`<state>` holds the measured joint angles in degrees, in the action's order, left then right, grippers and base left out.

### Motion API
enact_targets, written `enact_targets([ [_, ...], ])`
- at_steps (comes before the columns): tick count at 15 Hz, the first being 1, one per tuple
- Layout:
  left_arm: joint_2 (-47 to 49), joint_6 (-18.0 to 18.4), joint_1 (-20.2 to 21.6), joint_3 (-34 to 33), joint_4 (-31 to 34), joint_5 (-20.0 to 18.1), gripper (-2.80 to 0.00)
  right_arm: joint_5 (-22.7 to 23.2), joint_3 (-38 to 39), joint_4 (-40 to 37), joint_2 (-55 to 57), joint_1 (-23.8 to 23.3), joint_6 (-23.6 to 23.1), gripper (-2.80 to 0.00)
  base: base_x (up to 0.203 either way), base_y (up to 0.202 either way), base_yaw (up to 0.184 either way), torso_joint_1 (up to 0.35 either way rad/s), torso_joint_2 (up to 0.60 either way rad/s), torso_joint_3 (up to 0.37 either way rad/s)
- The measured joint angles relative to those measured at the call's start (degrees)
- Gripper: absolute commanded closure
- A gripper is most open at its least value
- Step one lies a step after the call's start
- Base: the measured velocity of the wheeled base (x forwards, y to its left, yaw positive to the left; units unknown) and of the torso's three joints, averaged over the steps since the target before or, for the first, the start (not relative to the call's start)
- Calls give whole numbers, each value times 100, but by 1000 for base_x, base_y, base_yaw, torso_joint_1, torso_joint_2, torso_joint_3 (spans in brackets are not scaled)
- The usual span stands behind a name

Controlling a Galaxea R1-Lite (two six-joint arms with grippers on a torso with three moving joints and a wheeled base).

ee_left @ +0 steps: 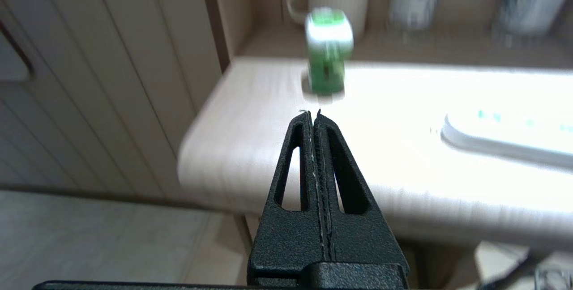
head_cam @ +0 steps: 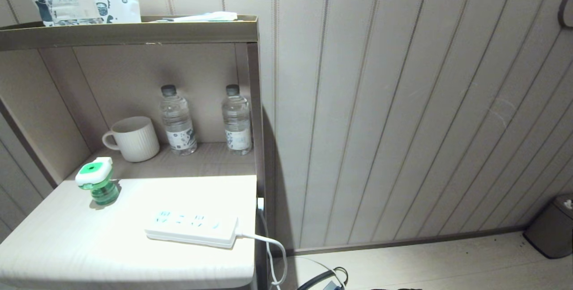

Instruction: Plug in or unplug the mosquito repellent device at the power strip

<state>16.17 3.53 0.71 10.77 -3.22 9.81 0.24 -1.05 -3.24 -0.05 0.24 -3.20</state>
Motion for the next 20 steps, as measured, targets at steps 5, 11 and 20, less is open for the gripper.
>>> enact_targets([
  [5,-1339,-30,-27,-991,-157,-1032,0,-1,0,2,0,0,11,0,0,0,0,0,0,0],
  [11,-1612,-78,-29,-1075,-89,-1052,0,0,0,0,0,2,9,0,0,0,0,0,0,0],
  [20,-1626,-130,-29,-1077,-144,-1043,0,-2,0,0,0,-2,11,0,0,0,0,0,0,0],
])
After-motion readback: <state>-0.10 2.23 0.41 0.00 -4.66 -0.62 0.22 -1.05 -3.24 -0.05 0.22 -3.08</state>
